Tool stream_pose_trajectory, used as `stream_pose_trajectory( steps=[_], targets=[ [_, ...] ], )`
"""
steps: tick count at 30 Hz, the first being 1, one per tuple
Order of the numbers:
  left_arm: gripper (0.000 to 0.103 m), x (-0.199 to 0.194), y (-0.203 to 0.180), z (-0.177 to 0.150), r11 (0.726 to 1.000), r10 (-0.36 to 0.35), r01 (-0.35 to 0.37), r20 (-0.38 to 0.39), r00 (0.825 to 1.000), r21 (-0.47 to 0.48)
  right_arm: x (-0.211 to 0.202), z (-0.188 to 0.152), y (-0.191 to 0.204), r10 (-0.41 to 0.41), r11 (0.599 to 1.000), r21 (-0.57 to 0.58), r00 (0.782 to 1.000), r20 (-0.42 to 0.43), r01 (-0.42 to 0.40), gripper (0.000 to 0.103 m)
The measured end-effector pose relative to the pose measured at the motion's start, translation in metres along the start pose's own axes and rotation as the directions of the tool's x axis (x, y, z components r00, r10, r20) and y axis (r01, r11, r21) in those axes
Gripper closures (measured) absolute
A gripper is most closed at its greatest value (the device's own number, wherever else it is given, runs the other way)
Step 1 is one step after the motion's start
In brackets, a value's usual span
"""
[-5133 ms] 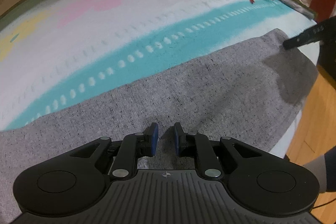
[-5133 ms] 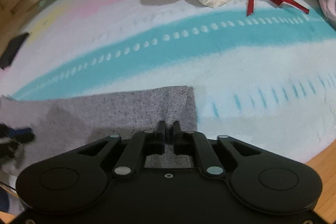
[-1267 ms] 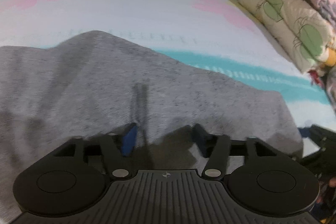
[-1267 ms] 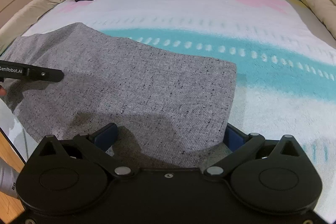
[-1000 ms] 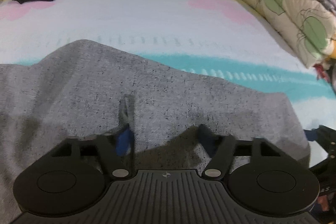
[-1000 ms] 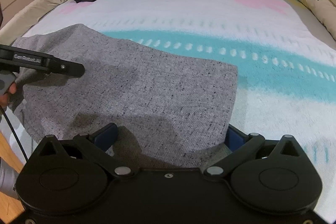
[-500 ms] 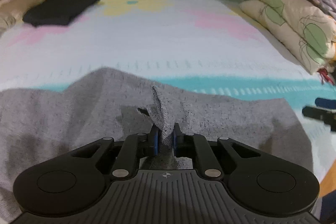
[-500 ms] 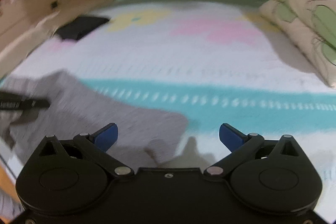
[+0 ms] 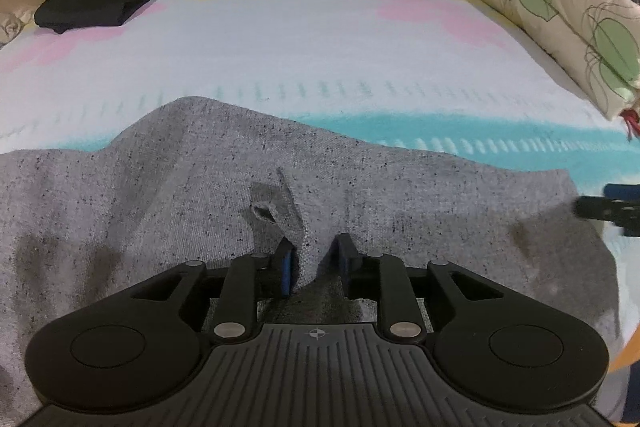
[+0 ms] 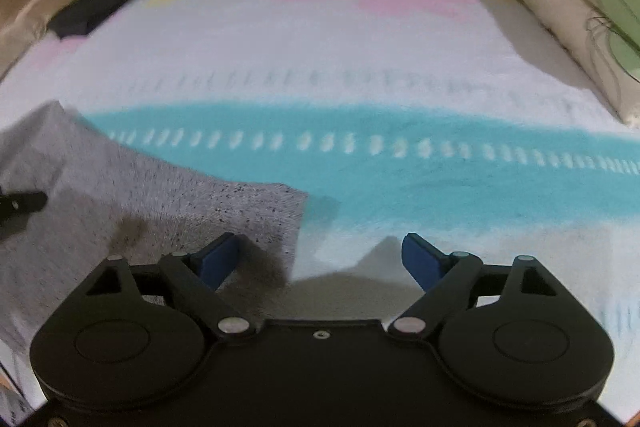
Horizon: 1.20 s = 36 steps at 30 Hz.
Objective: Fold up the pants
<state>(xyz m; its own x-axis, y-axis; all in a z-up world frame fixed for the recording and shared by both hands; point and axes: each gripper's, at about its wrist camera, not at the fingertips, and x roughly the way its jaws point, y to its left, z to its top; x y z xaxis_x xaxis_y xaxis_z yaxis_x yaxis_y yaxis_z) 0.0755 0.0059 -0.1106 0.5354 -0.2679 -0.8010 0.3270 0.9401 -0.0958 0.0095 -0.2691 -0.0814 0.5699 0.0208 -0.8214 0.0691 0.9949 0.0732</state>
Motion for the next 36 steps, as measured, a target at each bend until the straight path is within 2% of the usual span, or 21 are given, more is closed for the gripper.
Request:
stream_pose_trajectory(
  steps=[4, 8, 12, 14, 19, 24, 28, 30, 33, 36],
  targets=[
    [0.08, -0.001, 0.0, -0.001, 1.0, 0.005, -0.005, 0.005, 1.0, 0.013, -0.028, -0.012, -0.006, 0.048, 0.998, -0.034, 0.999, 0.026, -0.047, 0.016],
    [0.08, -0.001, -0.003, -0.001, 1.0, 0.017, -0.017, 0.004, 1.0, 0.019, -0.022, -0.035, -0.006, 0.012, 0.995, -0.102, 0.998, -0.063, -0.019, 0.017],
    [0.08, -0.006, -0.005, -0.001, 0.999, 0.026, -0.026, 0.002, 1.0, 0.02, -0.033, -0.033, -0.009, -0.027, 0.995, -0.097, 0.999, -0.024, 0.025, 0.018],
    [0.08, -0.014, -0.003, -0.001, 1.0, 0.028, -0.028, 0.007, 1.0, 0.013, -0.046, -0.027, -0.008, -0.035, 0.996, -0.086, 0.999, 0.037, 0.038, 0.018],
    [0.08, -0.041, 0.015, -0.011, 0.997, 0.019, -0.016, 0.039, 0.999, -0.075, -0.067, -0.011, 0.022, 0.012, 0.989, -0.145, 0.984, 0.175, 0.013, 0.01],
    [0.078, -0.033, 0.032, -0.03, 0.993, 0.02, -0.026, -0.061, 0.998, -0.113, -0.054, -0.005, 0.073, 0.069, 0.956, -0.292, 0.983, 0.167, -0.017, 0.01],
    [0.077, -0.037, 0.038, -0.032, 0.996, 0.001, -0.004, -0.032, 0.999, -0.091, -0.044, -0.003, 0.112, 0.132, 0.927, -0.367, 0.981, 0.14, -0.072, 0.01],
    [0.077, -0.048, 0.046, -0.032, 0.993, 0.035, -0.033, 0.013, 0.999, -0.117, -0.039, -0.001, 0.131, 0.166, 0.914, -0.391, 0.978, 0.125, -0.105, 0.01],
    [0.077, -0.07, 0.067, -0.029, 0.976, 0.067, -0.041, 0.115, 0.991, -0.214, -0.036, -0.002, 0.157, 0.223, 0.897, -0.413, 0.968, 0.114, -0.158, 0.01],
    [0.073, -0.094, 0.094, -0.03, 0.944, 0.138, -0.064, 0.211, 0.968, -0.322, -0.03, -0.003, 0.178, 0.265, 0.882, -0.426, 0.959, 0.097, -0.201, 0.01]
  ],
)
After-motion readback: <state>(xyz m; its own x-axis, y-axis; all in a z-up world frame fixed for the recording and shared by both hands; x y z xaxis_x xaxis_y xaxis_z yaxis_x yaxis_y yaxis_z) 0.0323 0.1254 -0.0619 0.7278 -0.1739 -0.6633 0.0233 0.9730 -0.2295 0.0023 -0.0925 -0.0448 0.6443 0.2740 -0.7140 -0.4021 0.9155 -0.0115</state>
